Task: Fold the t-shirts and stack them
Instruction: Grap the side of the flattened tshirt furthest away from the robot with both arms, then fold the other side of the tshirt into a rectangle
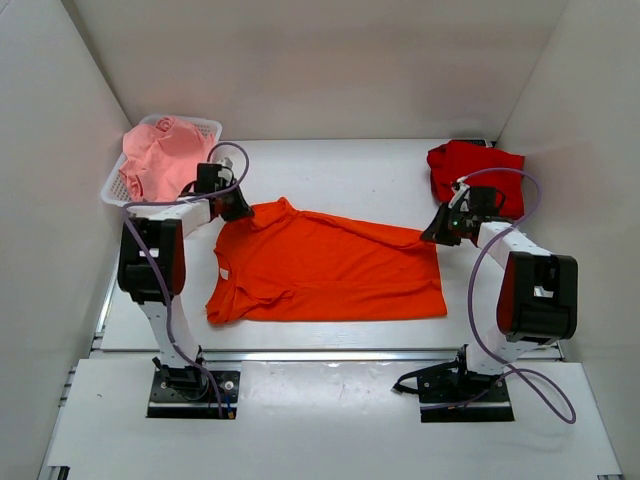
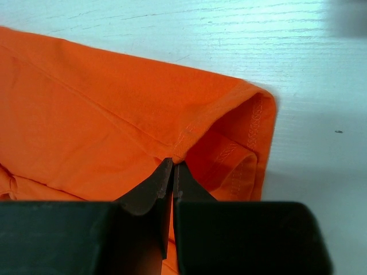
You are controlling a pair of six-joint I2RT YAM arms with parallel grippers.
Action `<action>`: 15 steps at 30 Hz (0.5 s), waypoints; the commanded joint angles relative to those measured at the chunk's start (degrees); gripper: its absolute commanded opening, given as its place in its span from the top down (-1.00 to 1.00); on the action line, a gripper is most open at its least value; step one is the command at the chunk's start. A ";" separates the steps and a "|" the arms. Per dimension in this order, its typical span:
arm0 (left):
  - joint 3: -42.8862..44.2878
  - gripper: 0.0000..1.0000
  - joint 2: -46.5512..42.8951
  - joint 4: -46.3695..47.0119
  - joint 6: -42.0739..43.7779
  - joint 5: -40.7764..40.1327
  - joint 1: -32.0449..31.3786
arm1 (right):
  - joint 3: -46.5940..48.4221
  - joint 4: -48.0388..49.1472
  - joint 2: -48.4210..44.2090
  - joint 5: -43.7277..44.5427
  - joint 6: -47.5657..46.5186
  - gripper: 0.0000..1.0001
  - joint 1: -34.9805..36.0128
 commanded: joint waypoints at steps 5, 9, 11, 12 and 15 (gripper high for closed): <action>-4.44 1.00 -16.94 -5.70 1.94 4.02 1.09 | -0.04 1.70 -2.58 -1.82 -0.82 1.00 -1.36; -8.31 1.00 -24.85 -8.00 2.91 4.99 0.92 | 0.40 0.91 -2.94 -3.40 -1.18 1.00 -3.03; -11.38 1.00 -28.01 -9.40 3.17 5.08 0.21 | 0.49 0.47 -4.07 -3.67 -1.61 1.00 -3.64; -12.44 1.00 -30.12 -9.41 2.92 5.34 0.64 | 0.31 0.21 -4.51 -3.67 -1.70 1.00 -3.65; -15.86 1.00 -34.44 -11.24 2.91 5.52 0.21 | -0.65 -0.06 -6.36 -4.37 -1.79 0.99 -4.44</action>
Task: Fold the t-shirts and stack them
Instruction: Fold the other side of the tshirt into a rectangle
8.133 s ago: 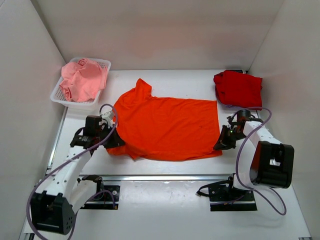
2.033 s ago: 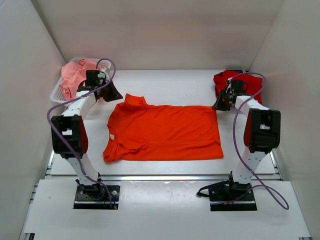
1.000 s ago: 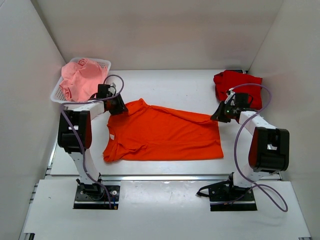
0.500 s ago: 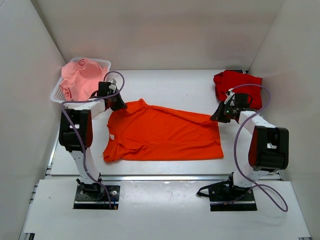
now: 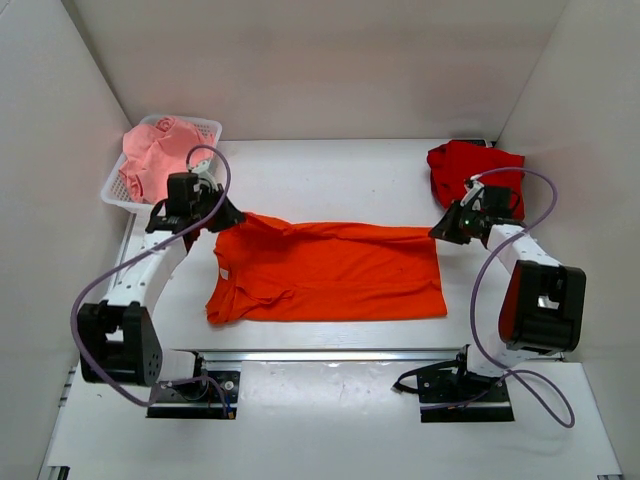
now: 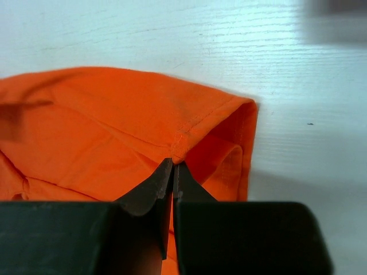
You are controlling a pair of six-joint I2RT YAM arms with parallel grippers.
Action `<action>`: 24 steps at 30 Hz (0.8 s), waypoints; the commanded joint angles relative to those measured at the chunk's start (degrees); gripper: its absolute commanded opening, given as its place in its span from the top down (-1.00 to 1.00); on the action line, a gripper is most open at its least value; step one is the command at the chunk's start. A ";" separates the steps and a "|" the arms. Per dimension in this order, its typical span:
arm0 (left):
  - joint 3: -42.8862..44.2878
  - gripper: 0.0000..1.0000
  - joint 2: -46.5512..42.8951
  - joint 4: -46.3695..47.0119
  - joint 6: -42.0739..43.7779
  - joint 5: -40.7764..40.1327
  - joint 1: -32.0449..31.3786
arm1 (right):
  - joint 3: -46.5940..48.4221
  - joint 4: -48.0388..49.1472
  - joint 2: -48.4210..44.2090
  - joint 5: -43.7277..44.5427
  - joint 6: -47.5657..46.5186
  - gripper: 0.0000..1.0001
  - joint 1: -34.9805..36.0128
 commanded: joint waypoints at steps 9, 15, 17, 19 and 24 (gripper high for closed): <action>-7.59 1.00 -14.04 -10.01 2.48 0.70 1.07 | -5.15 -0.02 -8.55 -1.75 -1.40 1.00 -1.34; -9.70 1.00 -20.89 -14.40 2.48 -1.13 2.03 | -8.84 -0.98 -11.19 -1.23 -2.01 1.00 -2.39; -10.14 1.00 -22.30 -16.33 2.31 -1.93 1.86 | -10.34 -1.16 -12.33 -1.48 -2.10 1.00 -3.62; -10.93 1.00 -23.54 -16.61 2.48 -2.54 1.95 | -10.87 -1.33 -12.59 -1.49 -2.10 1.00 -4.32; -14.36 1.00 -26.00 -17.22 2.75 -2.64 1.69 | -11.93 -3.88 -13.38 -0.96 -2.89 1.00 -5.47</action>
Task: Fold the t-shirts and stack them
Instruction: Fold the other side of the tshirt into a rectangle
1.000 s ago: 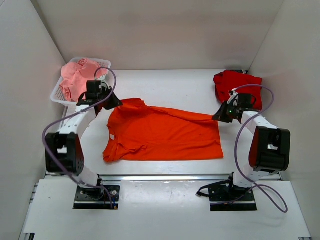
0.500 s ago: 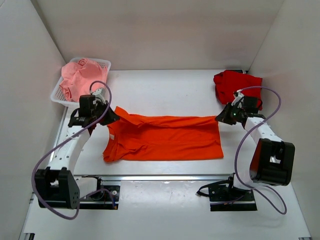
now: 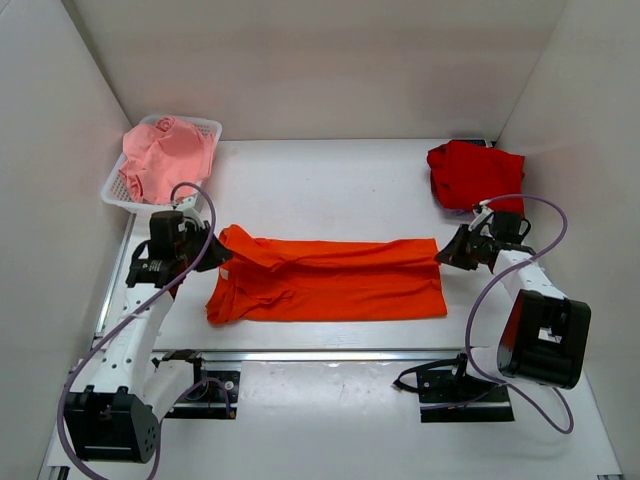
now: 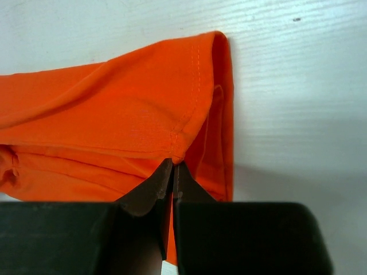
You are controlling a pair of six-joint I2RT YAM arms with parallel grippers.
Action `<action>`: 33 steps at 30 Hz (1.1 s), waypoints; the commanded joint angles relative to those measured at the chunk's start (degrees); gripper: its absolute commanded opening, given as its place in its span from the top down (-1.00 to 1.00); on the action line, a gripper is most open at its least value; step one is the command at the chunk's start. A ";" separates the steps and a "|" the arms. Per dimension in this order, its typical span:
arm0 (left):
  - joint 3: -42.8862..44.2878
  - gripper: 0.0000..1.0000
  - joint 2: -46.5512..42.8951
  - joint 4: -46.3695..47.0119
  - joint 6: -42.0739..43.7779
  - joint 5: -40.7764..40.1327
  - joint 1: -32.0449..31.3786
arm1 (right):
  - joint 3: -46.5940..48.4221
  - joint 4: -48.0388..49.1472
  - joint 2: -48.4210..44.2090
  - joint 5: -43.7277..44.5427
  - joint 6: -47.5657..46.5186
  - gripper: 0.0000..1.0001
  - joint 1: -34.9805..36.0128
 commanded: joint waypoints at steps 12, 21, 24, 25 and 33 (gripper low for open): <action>-6.13 1.00 -4.93 -5.81 1.29 -4.90 -0.31 | -0.77 -5.96 -2.86 3.12 -2.70 0.99 -0.99; -6.33 0.93 -5.73 0.24 -0.39 -1.21 -1.28 | 3.37 -13.36 -4.17 10.95 -2.62 0.59 2.35; -2.82 0.60 2.77 3.33 -0.91 -1.39 -0.57 | 5.29 -11.69 -3.30 10.07 -2.00 0.27 2.09; -1.24 0.20 4.54 4.02 -0.82 -1.22 -0.48 | 5.91 -11.68 -3.12 10.06 -1.83 0.17 2.61; -1.66 0.15 10.99 4.65 -2.49 -0.42 -1.62 | 11.54 -7.30 1.00 9.20 -3.13 0.09 6.83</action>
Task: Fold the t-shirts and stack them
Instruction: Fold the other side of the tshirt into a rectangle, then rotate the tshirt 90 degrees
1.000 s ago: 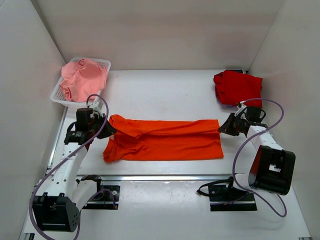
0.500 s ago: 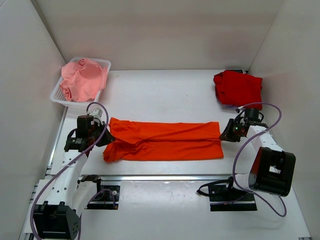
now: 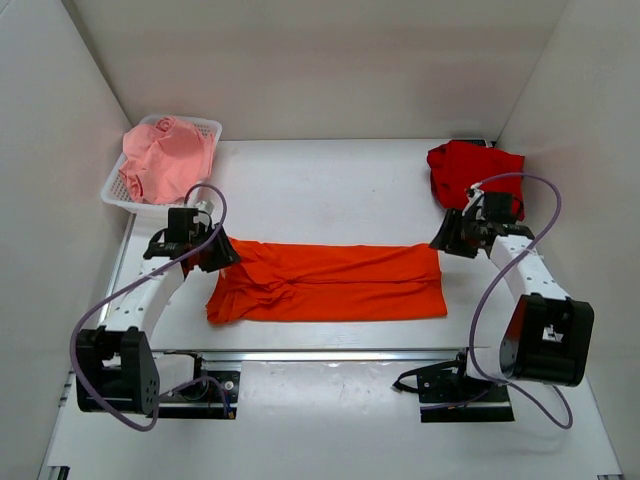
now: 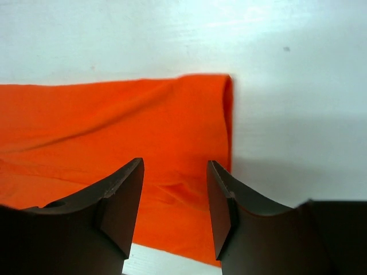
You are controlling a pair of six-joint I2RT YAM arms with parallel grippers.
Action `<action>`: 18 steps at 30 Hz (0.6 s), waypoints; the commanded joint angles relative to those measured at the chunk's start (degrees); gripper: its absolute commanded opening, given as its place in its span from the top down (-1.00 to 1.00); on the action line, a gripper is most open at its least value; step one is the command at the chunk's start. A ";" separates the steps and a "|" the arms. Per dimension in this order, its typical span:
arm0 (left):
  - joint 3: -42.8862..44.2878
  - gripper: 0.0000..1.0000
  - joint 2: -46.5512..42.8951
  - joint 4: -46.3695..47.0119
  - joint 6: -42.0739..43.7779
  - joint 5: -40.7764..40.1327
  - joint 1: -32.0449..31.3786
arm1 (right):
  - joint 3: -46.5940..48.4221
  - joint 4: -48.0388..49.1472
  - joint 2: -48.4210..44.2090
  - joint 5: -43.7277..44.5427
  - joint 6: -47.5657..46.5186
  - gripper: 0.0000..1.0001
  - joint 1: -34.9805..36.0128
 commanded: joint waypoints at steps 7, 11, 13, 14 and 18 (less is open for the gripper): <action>-11.37 0.21 -11.71 2.44 -8.35 0.46 -8.73 | 4.41 5.72 11.02 -1.81 -0.47 0.17 6.26; -18.66 0.25 -9.20 9.03 -11.62 -1.39 -9.97 | 5.37 6.70 16.73 -0.94 2.51 0.28 6.97; -17.63 0.26 -4.73 10.00 -10.83 -4.46 -9.89 | 5.90 6.00 20.07 0.99 4.53 0.40 7.50; -16.84 0.28 -1.04 10.70 -10.48 -5.69 -10.15 | 5.81 4.86 20.25 2.48 4.89 0.43 7.94; -7.27 0.37 10.31 14.05 -10.39 -8.16 -10.41 | 3.45 2.66 20.70 6.62 9.02 0.44 8.55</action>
